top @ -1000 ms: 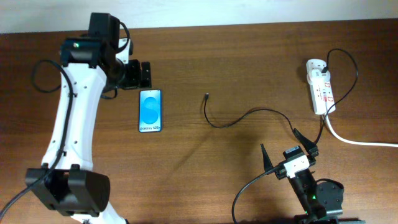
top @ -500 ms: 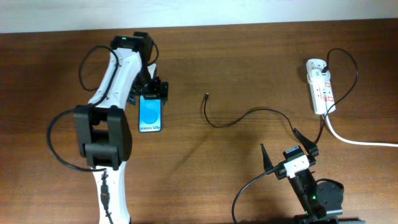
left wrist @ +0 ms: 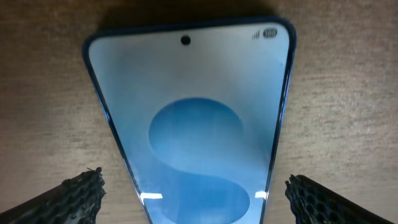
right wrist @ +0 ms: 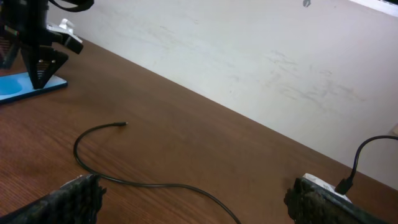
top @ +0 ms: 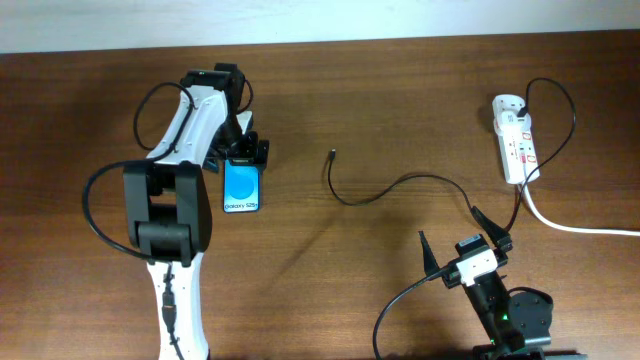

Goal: Plug charger to phone and switch on socket
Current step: 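Reach the left gripper down and grasp the blue phone's top edge, then lift the phone with the left gripper and tilt it upright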

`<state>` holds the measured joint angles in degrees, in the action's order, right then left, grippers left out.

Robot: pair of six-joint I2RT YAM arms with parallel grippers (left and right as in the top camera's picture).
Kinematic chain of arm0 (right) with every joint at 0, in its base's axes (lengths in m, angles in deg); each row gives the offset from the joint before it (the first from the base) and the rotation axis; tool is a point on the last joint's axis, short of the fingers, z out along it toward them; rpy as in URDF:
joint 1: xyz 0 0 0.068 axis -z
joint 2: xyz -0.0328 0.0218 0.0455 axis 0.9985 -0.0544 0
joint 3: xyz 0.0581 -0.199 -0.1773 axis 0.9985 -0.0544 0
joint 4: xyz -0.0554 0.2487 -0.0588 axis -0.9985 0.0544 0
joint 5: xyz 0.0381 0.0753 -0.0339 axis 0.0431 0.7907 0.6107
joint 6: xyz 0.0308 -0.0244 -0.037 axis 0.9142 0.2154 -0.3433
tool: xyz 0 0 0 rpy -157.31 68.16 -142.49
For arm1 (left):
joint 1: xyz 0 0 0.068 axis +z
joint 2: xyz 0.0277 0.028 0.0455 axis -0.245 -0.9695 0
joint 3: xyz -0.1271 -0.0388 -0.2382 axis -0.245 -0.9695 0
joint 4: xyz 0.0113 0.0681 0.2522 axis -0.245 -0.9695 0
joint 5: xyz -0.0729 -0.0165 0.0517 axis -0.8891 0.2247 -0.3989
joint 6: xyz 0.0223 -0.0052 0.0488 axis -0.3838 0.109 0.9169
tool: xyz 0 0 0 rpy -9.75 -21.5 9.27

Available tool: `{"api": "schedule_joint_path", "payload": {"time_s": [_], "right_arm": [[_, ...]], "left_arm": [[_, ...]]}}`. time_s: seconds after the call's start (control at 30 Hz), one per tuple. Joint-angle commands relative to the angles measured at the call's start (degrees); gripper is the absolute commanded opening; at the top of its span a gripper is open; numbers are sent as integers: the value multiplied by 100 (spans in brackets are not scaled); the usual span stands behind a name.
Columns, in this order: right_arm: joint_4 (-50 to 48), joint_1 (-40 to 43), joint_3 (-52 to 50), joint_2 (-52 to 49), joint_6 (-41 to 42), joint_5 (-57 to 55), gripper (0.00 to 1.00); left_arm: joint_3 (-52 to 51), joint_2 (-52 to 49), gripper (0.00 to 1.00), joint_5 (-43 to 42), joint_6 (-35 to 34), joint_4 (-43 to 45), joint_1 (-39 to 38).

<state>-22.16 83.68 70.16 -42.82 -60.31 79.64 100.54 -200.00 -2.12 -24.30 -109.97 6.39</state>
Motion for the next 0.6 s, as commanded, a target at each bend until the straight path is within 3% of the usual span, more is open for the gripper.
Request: {"api": "schedule_joint_path", "payload": {"time_s": [0.0,0.57], "right_arm": [[7,-50,-42,42,61,52,98],[7,-50,-42,42,61,52,98]], "left_arm": [[-33,-339,100,37,111,50,35],[-33,-463,100,-129,-426,177,28]]}}
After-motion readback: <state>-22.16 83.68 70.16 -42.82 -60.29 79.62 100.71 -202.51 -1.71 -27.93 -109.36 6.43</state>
